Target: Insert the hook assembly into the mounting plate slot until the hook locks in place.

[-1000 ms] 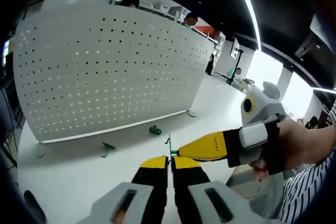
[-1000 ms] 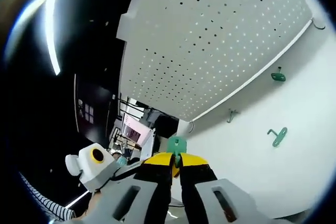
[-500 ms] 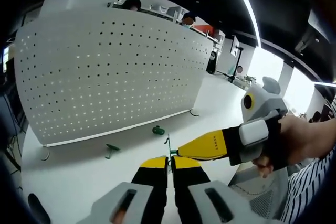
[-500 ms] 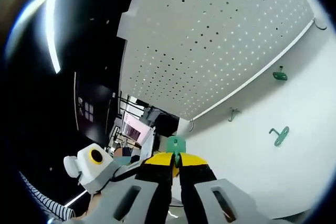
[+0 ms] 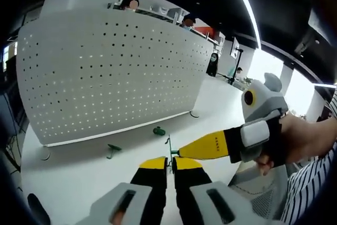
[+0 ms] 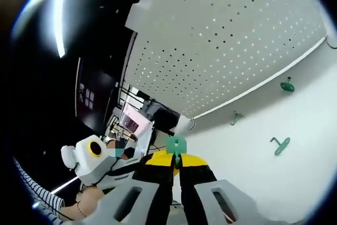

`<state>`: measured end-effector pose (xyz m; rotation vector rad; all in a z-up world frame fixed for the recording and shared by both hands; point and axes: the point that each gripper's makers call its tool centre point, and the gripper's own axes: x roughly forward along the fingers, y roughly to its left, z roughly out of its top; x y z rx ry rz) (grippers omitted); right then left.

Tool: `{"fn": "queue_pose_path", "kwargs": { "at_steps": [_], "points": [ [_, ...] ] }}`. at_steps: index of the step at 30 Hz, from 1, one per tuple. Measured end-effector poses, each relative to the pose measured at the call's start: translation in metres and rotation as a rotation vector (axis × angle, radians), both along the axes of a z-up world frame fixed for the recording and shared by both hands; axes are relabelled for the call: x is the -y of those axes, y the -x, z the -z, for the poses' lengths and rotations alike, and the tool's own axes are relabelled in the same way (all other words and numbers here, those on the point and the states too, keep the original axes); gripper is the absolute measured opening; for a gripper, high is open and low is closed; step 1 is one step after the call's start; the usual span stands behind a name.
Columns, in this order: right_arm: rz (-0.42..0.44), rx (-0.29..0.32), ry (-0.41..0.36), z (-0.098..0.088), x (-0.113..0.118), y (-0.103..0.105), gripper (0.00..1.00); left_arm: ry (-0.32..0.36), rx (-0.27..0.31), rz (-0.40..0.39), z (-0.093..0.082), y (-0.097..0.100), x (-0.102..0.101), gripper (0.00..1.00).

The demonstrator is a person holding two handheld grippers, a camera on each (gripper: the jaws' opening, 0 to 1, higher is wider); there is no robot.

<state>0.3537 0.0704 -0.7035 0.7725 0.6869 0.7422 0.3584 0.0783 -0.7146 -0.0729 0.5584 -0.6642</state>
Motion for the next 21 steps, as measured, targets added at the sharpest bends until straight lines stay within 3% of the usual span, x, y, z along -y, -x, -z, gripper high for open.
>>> {"fn": "queue_pose_path", "kwargs": {
  "at_steps": [9,21],
  "points": [
    [-0.042,0.103,0.093,-0.007,-0.007,0.002,0.00,0.013,0.004,-0.005,-0.003,0.003,-0.005,0.16],
    [-0.108,0.316,0.300,-0.017,-0.010,-0.002,0.00,0.054,-0.009,-0.004,-0.008,0.004,-0.013,0.37]
  ]
}}
